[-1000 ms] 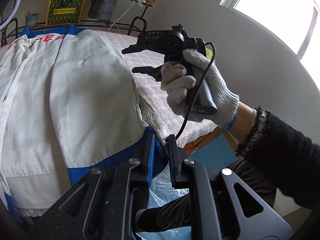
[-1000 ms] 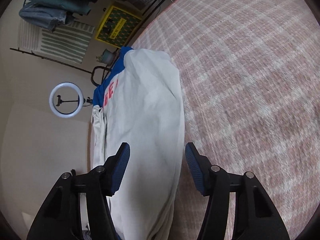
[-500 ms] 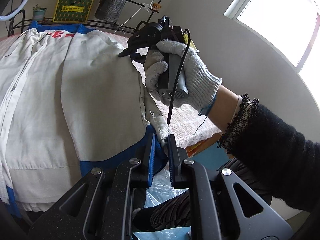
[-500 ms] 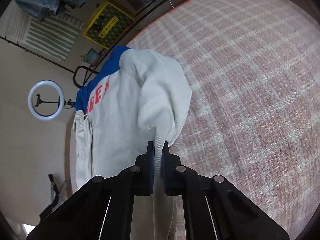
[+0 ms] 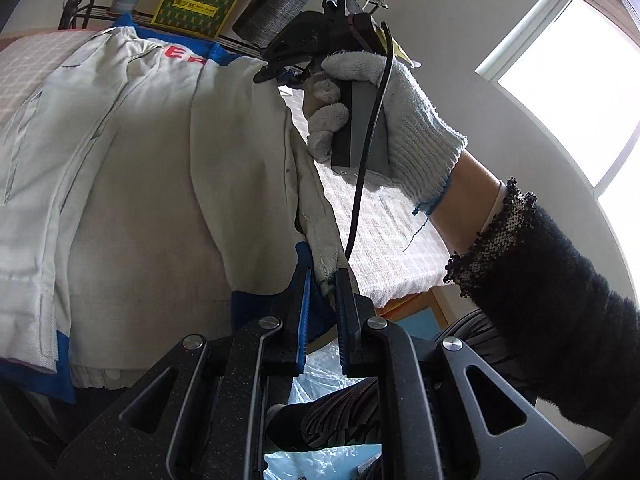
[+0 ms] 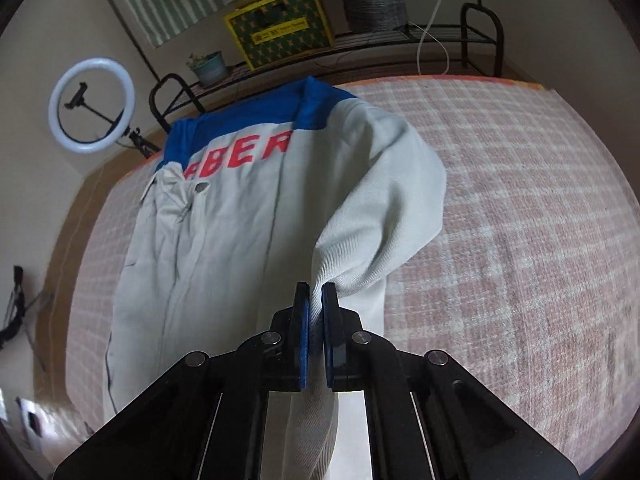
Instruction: Fold large clothes
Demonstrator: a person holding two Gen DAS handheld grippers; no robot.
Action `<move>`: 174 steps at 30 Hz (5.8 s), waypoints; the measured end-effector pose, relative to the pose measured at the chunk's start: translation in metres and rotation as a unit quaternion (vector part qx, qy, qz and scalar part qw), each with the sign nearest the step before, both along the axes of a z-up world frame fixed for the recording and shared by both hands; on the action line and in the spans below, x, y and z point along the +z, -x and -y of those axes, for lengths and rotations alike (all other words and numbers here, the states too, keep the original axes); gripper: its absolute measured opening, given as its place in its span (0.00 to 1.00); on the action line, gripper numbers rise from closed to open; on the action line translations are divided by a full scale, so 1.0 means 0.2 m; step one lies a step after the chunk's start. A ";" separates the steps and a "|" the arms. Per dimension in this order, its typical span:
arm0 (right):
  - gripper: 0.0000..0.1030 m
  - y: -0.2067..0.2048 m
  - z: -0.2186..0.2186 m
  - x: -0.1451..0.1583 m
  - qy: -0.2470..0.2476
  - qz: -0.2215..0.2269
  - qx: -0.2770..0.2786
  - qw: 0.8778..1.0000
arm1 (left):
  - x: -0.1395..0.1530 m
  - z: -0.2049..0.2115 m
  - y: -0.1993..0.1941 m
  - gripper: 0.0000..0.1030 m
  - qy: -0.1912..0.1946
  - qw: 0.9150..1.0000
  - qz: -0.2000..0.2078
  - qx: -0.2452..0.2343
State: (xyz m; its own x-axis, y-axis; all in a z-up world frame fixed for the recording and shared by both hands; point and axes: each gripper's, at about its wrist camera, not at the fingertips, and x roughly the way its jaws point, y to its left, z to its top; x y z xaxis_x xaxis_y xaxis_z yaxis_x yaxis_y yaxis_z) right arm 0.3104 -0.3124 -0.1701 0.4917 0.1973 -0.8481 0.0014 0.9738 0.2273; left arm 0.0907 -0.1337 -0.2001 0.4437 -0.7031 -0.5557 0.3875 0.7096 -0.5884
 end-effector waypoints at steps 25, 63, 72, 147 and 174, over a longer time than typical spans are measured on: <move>0.17 0.03 -0.71 -0.12 0.014 -0.047 0.177 0.983 | -0.19 -0.54 0.03 0.09 0.001 0.991 -0.074 0.116; 0.44 0.81 -0.18 0.31 0.057 0.052 0.190 0.979 | 0.47 -0.81 -0.46 0.10 -0.170 0.976 0.105 0.086; 0.24 0.16 -0.24 0.32 0.024 0.068 0.178 0.981 | 0.18 -0.62 -0.82 0.10 -0.184 0.981 0.057 0.004; 0.66 1.18 0.13 -0.27 -0.208 -0.134 0.124 0.961 | -0.27 -1.33 -0.22 0.60 -0.019 0.970 -0.217 0.109; 0.10 1.14 -0.05 -0.39 -0.304 -0.174 0.135 0.927 | -0.19 -1.10 -0.22 0.30 -0.007 0.969 -0.239 0.070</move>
State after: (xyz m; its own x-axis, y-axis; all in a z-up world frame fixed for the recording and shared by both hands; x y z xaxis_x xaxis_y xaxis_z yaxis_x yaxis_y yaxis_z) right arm 0.0822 -0.3031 -0.2483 0.0718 0.7671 -0.6375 -0.0475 0.6410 0.7660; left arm 0.1355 0.0866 -0.2380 0.2241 -0.6453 -0.7303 -0.0264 0.7451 -0.6664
